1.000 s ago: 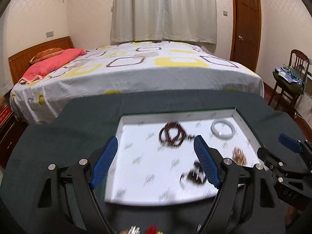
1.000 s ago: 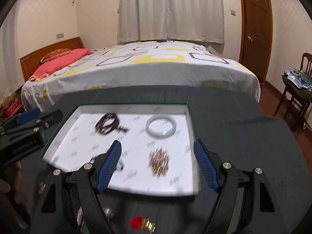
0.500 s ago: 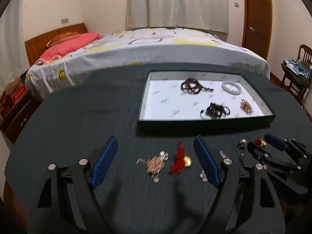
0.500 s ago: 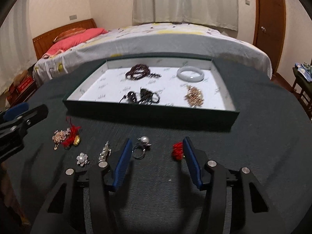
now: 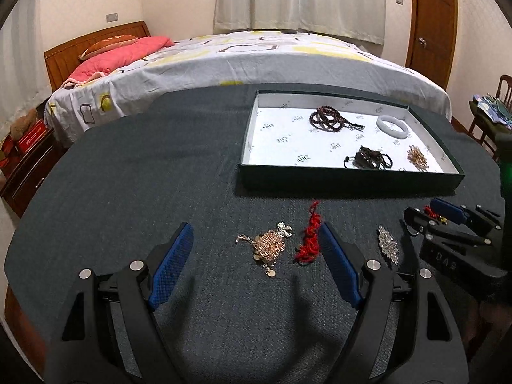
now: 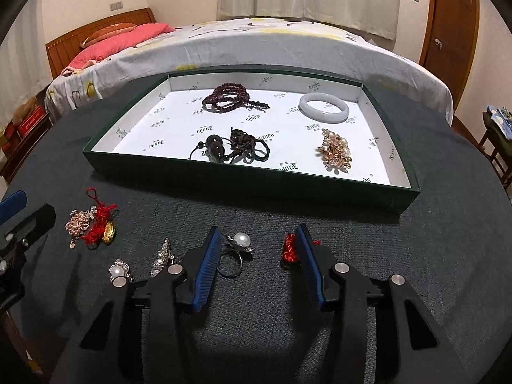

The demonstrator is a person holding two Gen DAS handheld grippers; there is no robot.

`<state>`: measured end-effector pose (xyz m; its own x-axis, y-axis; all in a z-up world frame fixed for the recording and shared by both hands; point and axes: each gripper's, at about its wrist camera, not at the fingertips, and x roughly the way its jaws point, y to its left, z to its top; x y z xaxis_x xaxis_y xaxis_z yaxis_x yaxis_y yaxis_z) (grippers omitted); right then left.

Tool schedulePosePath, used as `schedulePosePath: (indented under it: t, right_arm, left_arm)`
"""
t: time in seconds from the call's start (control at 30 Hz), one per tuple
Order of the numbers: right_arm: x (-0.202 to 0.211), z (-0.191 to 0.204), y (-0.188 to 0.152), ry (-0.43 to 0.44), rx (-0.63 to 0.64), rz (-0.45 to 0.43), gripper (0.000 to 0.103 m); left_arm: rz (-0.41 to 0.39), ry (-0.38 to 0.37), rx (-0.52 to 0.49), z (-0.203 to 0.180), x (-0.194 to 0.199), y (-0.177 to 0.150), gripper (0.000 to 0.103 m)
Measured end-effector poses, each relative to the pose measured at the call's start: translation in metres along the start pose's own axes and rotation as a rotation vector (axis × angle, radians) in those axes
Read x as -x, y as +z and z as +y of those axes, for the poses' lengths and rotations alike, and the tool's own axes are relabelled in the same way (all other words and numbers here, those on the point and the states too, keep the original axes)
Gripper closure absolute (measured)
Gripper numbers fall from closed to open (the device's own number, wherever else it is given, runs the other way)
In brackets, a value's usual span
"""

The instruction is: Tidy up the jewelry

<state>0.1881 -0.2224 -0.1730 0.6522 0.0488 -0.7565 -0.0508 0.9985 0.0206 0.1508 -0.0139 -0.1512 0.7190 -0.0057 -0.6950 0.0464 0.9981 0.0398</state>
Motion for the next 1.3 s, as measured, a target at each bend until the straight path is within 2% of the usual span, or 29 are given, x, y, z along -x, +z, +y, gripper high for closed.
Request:
schedulePosePath:
  t: [0.1,0.27,0.33,0.4,0.6,0.7,0.83,1.03,1.13,1.23,1.3]
  right_arm:
    - [0.001,-0.001,-0.002,-0.002,0.009,0.0,0.061]
    - [0.004,-0.005,-0.004,0.002,0.014,-0.001,0.078]
    - [0.004,-0.007,-0.004,0.009,0.008,-0.002,0.082]
    - [0.004,-0.009,-0.003,0.016,0.004,-0.003,0.083]
    - [0.009,-0.014,-0.006,0.052,-0.026,-0.011,0.083]
    - [0.01,-0.014,-0.008,0.06,-0.024,-0.007,0.078]
    - [0.012,-0.011,-0.01,0.056,-0.018,-0.006,0.065]
    - [0.011,-0.008,-0.01,0.037,-0.005,-0.001,0.065]
    - [0.012,-0.007,-0.012,0.025,0.009,0.002,0.068]
    - [0.013,-0.008,-0.013,0.023,0.017,0.004,0.082]
    - [0.013,-0.009,-0.014,0.023,0.017,0.003,0.083]
  left_arm:
    - [0.008,-0.007,-0.005,-0.004,-0.001,-0.002,0.025]
    - [0.018,-0.018,-0.017,-0.011,-0.003,-0.005,0.026]
    - [0.023,-0.024,-0.021,-0.013,-0.004,-0.006,0.027]
    - [0.029,-0.029,-0.027,-0.015,-0.006,-0.008,0.033]
    - [0.043,-0.037,-0.031,-0.02,-0.009,-0.01,0.033]
    - [0.042,-0.039,-0.031,-0.021,-0.009,-0.011,0.033]
    - [0.05,-0.042,-0.027,-0.02,-0.009,-0.011,0.033]
    - [0.053,-0.047,-0.023,-0.02,-0.009,-0.011,0.033]
    - [0.055,-0.049,-0.021,-0.02,-0.01,-0.011,0.033]
    - [0.058,-0.053,-0.022,-0.021,-0.011,-0.012,0.033]
    - [0.059,-0.055,-0.023,-0.021,-0.011,-0.012,0.033]
